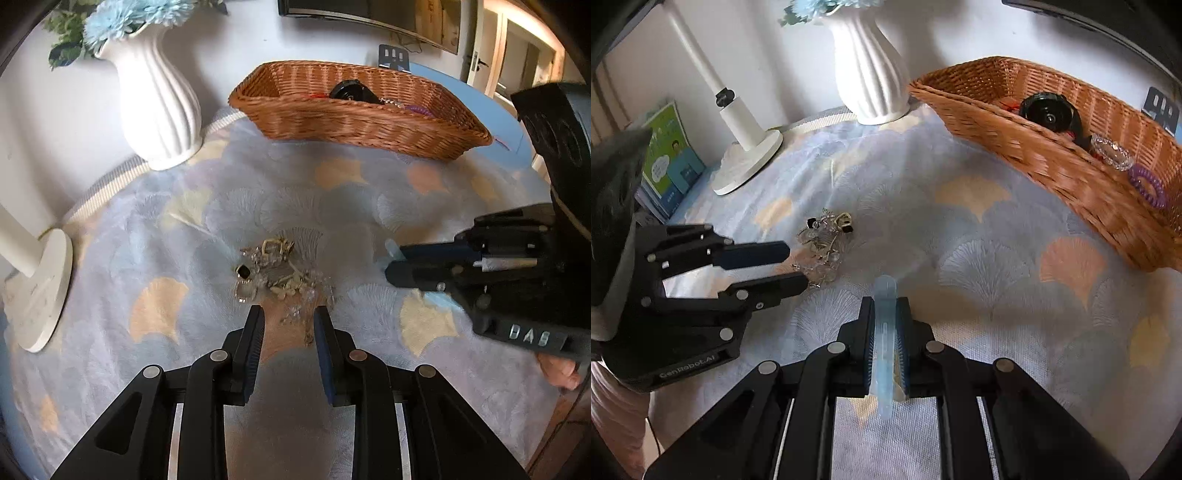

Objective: Organize jewelry
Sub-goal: 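Grasp the clear bead bracelet with the left gripper while the right grasps the blue hair clip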

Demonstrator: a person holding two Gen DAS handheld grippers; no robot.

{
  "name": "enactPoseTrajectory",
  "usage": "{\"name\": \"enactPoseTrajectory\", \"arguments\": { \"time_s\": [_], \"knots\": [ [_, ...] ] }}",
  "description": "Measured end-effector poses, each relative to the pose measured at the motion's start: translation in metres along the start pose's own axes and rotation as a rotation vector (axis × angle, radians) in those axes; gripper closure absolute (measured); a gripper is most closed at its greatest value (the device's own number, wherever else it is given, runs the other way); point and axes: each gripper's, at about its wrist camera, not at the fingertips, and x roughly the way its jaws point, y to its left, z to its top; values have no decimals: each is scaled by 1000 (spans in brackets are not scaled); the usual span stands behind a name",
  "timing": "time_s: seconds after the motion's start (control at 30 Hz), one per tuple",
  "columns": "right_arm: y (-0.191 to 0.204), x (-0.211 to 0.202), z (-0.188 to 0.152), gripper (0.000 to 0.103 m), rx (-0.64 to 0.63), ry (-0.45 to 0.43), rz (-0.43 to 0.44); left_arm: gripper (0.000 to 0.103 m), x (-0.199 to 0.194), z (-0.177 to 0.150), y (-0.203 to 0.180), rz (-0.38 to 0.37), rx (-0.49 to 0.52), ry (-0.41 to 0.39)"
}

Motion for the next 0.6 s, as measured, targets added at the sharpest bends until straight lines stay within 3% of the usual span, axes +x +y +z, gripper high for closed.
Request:
{"name": "enactPoseTrajectory", "arguments": {
  "time_s": [0.23, 0.3, 0.4, 0.6],
  "knots": [
    [-16, -1, -2, 90, 71, -2, 79, 75, 12, 15, -5, -25, 18, 24],
    [-20, -1, -3, 90, 97, -2, 106, 94, 13, 15, -7, -39, 16, 28],
    [-23, -2, -4, 90, 113, -9, 122, 94, 8, 9, -10, -50, 3, 36],
    [-18, -2, -4, 90, 98, -17, 101, 94, -21, -23, -9, -154, -89, -5]
  ]
}}
